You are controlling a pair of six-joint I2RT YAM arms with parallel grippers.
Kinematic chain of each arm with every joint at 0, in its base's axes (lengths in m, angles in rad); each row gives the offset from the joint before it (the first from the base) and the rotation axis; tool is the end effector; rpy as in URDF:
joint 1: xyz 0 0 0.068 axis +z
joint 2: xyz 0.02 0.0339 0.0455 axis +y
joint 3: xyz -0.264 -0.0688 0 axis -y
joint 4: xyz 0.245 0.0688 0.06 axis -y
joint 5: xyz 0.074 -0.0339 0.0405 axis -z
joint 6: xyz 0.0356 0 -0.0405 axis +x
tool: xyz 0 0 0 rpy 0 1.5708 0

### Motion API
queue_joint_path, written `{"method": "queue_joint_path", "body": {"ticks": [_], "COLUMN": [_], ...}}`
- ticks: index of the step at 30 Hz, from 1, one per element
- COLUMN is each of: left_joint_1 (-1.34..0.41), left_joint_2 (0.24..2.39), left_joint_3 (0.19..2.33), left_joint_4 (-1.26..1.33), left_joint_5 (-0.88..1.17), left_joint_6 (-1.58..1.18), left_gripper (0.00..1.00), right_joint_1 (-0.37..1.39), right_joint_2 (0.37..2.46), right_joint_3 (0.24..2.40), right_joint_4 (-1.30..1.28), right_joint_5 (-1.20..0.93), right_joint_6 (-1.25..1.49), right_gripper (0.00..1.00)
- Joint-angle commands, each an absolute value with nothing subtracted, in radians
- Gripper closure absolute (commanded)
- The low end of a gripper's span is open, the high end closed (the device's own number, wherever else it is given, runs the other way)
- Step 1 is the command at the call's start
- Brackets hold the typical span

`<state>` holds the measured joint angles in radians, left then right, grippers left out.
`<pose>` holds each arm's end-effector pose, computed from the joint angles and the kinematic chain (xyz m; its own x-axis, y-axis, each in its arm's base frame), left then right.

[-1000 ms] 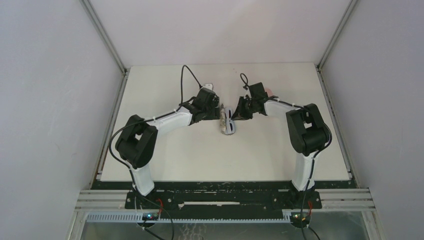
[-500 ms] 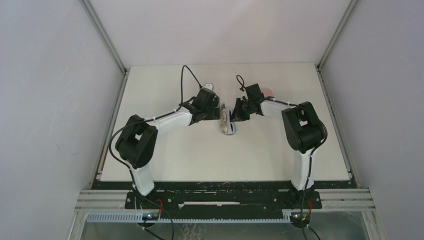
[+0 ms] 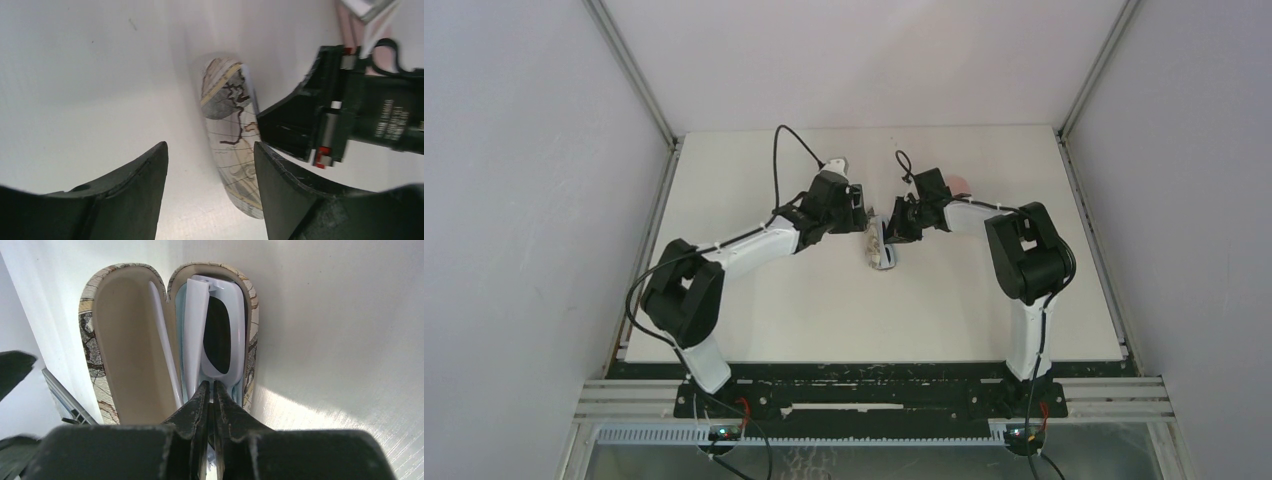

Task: Organize the sunglasses
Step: Place the sunglasses in the sunglasses case.

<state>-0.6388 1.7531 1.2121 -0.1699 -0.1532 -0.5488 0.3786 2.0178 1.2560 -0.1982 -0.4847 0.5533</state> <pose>0.3175 -0.2291 0.2271 -0.7059 -0.1179 -0.6984 0.1502 0.9387 -0.3104 0.3779 0.1682 0.1394 -0.9500 0.1225 -0.2874 -0.0895 0.7746 0.6261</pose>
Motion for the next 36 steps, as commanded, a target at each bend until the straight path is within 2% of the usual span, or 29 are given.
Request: {"method": "queue_joint_path", "body": {"ticks": [1, 7, 12, 21, 30, 36], "left_joint_1": [-0.641, -0.641, -0.642, -0.653, -0.661, -0.663], "left_joint_2": [1.681, 1.72, 1.764, 1.805, 1.827, 1.827], "left_joint_3": [1.171, 1.178, 1.188, 1.205, 1.217, 1.219], "left_joint_4": [-0.04, -0.017, -0.018, -0.017, -0.018, -0.02], "left_joint_5": [-0.073, -0.016, 0.011, 0.029, 0.047, 0.047], "left_joint_6": [-0.563, -0.574, -0.583, -0.58, -0.587, -0.584], "left_gripper": [0.32, 0.34, 0.42, 0.48, 0.59, 0.6], "right_joint_1": [0.385, 0.38, 0.379, 0.374, 0.37, 0.359], "right_joint_2": [2.025, 2.01, 1.999, 1.981, 1.946, 1.902], "right_joint_3": [1.274, 1.266, 1.264, 1.26, 1.252, 1.243], "right_joint_4": [-0.203, -0.199, -0.201, -0.208, -0.208, -0.221], "right_joint_5": [-0.478, -0.476, -0.475, -0.477, -0.49, -0.491], "right_joint_6": [0.535, 0.537, 0.535, 0.534, 0.533, 0.528], "right_gripper": [0.95, 0.95, 0.95, 0.95, 0.95, 0.92]}}
